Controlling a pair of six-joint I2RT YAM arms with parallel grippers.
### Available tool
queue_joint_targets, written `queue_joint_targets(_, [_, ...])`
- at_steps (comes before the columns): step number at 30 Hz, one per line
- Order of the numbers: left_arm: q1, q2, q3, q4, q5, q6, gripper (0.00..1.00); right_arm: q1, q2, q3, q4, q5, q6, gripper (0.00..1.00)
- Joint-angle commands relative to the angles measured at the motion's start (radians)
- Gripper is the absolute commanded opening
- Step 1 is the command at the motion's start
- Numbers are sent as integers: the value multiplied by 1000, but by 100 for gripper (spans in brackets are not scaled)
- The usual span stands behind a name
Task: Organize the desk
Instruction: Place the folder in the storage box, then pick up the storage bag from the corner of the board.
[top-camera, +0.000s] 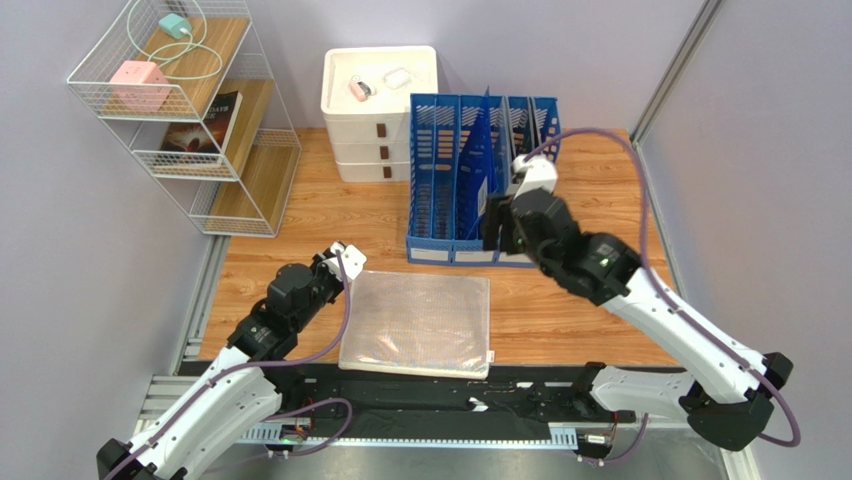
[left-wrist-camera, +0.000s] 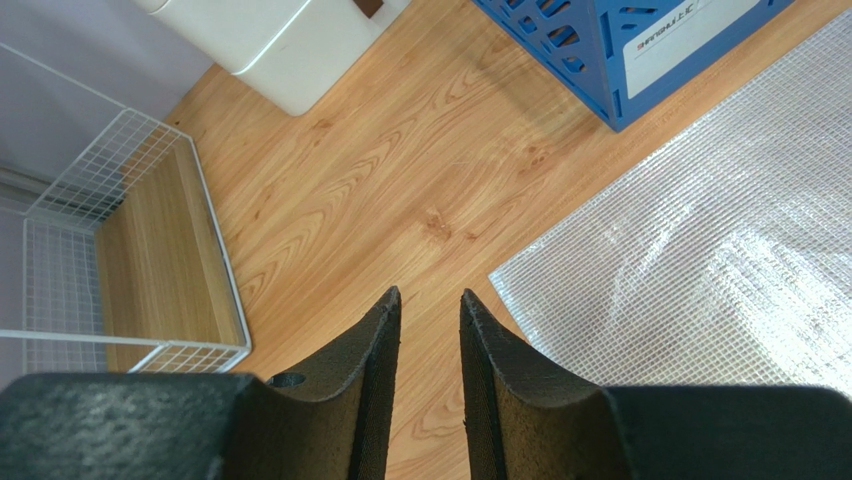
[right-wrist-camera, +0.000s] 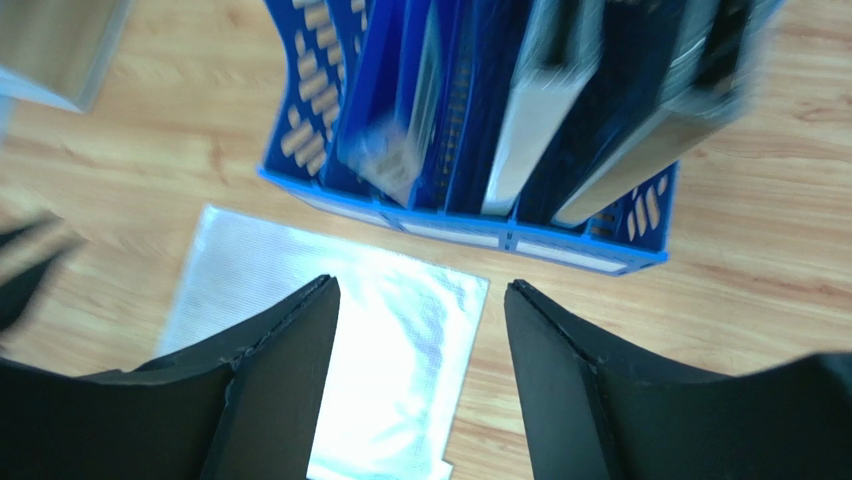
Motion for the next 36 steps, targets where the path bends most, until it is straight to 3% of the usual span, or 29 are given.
queue_joint_targets(1, [6, 8, 17, 18, 12, 5, 35, 165, -92, -267, 391, 139, -114, 66])
queue_joint_targets(5, [4, 9, 17, 21, 16, 5, 35, 201, -97, -363, 542, 209, -166, 69])
queue_joint_targets(16, [4, -21, 12, 7, 17, 8, 35, 193, 87, -372, 780, 356, -310, 69])
queue_joint_targets(33, [4, -34, 11, 1, 23, 8, 35, 107, 179, -403, 846, 381, -298, 66])
queue_joint_targets(36, [4, -39, 10, 1, 23, 8, 35, 80, 201, -418, 904, 367, -291, 61])
